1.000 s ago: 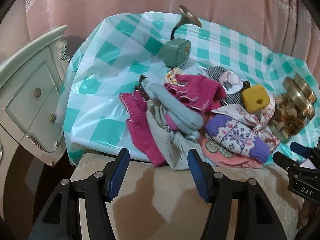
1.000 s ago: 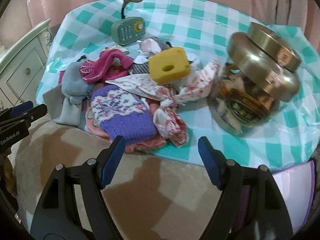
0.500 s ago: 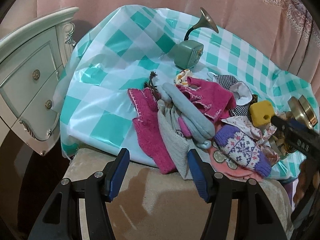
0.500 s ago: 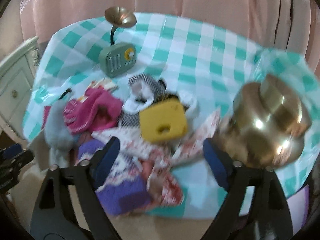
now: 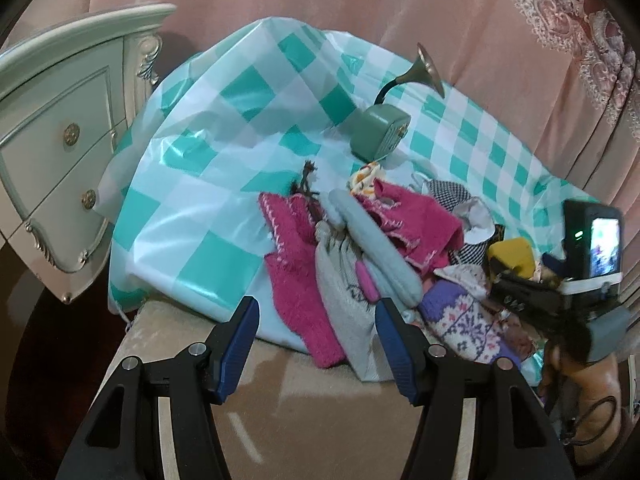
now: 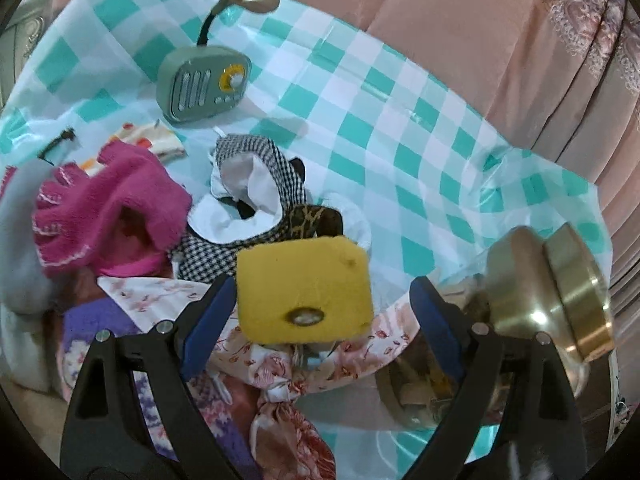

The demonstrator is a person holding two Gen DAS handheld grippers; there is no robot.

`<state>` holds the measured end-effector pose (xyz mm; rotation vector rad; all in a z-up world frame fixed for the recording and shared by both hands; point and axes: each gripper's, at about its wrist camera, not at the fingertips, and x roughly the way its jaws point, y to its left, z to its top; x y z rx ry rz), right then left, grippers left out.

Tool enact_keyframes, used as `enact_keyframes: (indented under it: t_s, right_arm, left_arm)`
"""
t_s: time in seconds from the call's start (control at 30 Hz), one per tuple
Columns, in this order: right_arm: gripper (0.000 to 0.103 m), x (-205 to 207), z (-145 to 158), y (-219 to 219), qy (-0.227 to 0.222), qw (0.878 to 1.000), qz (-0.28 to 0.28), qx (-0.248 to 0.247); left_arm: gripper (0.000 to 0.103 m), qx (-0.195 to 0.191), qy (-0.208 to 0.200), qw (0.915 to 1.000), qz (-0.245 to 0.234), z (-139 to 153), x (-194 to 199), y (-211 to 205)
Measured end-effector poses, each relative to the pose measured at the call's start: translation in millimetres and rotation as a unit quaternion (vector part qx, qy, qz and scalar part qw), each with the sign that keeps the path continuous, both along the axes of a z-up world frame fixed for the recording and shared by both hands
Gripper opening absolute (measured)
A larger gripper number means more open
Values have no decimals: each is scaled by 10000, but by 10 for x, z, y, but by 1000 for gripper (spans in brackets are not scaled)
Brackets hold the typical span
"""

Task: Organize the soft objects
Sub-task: 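Grasp the yellow sponge with a hole using the right tool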

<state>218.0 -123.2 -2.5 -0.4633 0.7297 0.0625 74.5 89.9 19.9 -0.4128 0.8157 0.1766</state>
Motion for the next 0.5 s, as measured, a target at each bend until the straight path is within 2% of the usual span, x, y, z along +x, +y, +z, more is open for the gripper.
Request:
enact_keyframes:
  t_s: [0.23,0.3,0.33,0.5]
  right_arm:
    - [89,104,-121,-46,180,9997,-40,138]
    - [80,134,-145,-67,264,9994,-51,218]
    - [72,142,-156,-68,302,9992,-45,249]
    - [67,104,-171,-89,312,9985,78,452]
  left_arm:
    - [61,174,-251,9991,-297,190,248,-125]
    - [61,313,-263,9978,-531,233,396,-205]
    - [61,425,-240,9966,-668,247,508,-262]
    - [61,533,8,9919,-1156,178,914,-449]
